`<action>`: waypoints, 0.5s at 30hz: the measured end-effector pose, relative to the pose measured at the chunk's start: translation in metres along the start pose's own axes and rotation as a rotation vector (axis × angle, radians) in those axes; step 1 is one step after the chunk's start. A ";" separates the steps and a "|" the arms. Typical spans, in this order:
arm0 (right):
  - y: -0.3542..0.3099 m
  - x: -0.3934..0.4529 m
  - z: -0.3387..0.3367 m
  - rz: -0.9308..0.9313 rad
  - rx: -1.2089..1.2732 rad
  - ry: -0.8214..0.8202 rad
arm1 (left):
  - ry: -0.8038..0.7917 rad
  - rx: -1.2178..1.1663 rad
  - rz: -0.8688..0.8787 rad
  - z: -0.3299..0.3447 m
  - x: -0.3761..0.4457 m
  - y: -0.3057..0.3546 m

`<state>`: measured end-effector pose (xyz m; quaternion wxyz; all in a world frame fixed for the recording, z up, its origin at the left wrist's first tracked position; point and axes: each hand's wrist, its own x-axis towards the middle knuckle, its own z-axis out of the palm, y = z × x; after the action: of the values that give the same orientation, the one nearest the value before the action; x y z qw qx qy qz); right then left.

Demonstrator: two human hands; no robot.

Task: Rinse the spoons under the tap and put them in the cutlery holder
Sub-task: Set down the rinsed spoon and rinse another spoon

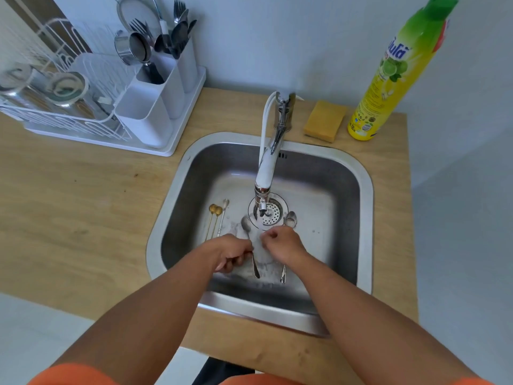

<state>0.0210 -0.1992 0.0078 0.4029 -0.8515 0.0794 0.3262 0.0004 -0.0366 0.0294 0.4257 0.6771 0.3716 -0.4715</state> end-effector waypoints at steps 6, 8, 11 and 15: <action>-0.005 -0.008 -0.002 0.230 0.282 -0.193 | -0.204 -0.223 -0.013 0.008 -0.015 -0.009; -0.005 -0.011 -0.006 0.273 0.288 -0.208 | -0.224 -0.264 -0.007 0.013 -0.018 -0.013; -0.003 -0.017 -0.013 0.313 0.256 -0.210 | -0.164 -0.223 0.037 0.016 -0.024 -0.016; 0.000 -0.027 -0.021 0.259 0.149 -0.177 | 0.123 -0.163 0.158 0.023 -0.023 -0.015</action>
<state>0.0105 -0.2178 0.0338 0.4249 -0.7699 0.1764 0.4422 -0.0272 -0.0547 0.0434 0.4915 0.6949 0.3795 -0.3626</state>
